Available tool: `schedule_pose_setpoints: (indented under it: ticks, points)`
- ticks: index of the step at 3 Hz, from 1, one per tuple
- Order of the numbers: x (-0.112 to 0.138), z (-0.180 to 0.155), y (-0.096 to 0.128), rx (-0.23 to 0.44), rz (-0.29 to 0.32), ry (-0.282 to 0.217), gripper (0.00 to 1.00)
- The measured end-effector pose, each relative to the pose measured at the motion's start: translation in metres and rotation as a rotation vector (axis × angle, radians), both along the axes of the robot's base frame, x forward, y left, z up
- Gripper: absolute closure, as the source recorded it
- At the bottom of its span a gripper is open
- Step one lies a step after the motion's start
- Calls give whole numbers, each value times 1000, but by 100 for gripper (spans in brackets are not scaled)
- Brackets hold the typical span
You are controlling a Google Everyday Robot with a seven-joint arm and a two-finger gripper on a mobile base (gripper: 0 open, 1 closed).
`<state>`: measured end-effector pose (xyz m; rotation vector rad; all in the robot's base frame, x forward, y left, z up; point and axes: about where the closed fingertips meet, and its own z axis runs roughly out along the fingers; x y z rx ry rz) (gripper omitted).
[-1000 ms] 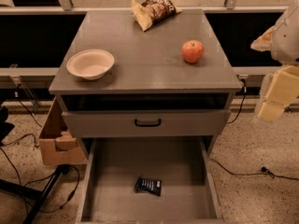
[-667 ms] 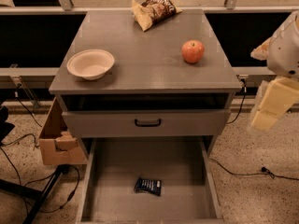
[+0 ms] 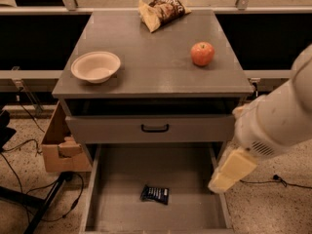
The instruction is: Pick rxbar blueberry from middle drawer and place on counter
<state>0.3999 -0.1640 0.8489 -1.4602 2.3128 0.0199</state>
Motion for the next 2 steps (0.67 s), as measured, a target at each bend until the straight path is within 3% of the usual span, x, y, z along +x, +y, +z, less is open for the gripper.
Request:
schedule_pose_setpoints:
  ticks: [1, 2]
  points:
    - [-16, -70, 22, 54, -20, 38, 0]
    - [-25, -163, 49, 78, -18, 109, 0]
